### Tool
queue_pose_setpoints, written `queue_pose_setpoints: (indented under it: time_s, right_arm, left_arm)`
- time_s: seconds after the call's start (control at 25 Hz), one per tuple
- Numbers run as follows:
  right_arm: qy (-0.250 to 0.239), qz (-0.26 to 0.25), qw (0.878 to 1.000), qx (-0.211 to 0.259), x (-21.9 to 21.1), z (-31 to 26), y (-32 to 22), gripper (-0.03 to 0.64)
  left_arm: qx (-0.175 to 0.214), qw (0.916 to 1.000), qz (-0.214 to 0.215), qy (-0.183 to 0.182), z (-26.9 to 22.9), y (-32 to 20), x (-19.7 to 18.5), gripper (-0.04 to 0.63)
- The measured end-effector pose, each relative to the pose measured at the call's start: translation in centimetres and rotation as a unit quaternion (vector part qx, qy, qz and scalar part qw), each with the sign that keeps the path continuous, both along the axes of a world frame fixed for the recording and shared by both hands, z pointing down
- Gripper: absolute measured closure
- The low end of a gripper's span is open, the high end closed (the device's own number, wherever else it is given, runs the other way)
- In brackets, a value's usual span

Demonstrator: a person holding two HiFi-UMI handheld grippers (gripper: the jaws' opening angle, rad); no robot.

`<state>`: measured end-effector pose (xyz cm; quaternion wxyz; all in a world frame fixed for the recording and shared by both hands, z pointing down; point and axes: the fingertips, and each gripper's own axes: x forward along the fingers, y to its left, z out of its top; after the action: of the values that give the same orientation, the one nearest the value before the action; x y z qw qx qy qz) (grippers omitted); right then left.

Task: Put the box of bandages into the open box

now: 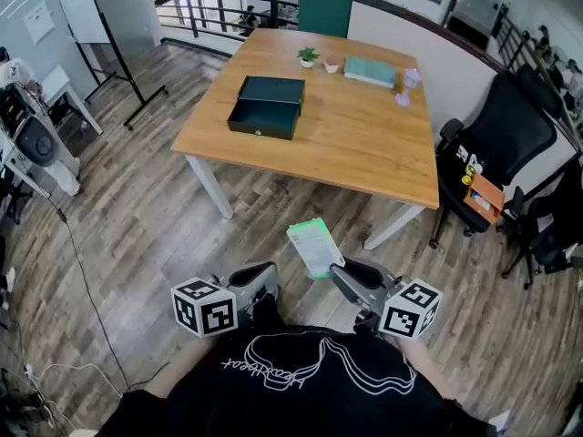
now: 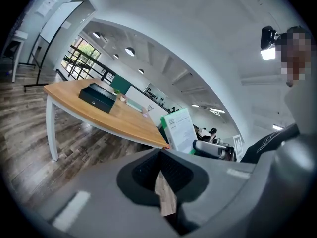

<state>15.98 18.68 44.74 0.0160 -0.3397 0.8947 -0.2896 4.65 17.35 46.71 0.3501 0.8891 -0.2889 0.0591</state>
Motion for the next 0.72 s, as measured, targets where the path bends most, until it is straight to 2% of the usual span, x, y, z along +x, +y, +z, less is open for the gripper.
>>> queue_pose_setpoints:
  time_s: [0.2,0.48,0.72]
  right_arm:
    - [-0.003,0.0,1.0,-0.005,-3.1,-0.8,-7.4,0.505]
    - [0.003,0.0,1.0,0.002,-7.8,-2.0,-17.8,0.505]
    - [0.03,0.002,0.999,0.01,-11.4,-1.8,-23.8,0.505]
  left_arm:
    - [-0.006,1.0,-0.006,-0.001,-0.7,-8.0,-3.5,0.595]
    - [0.006,0.9997,-0.023,0.001,-2.4,-17.6,-9.4,0.595]
    - [0.01,0.9991,-0.04,0.008,-2.1,-24.1,-14.3,0.595]
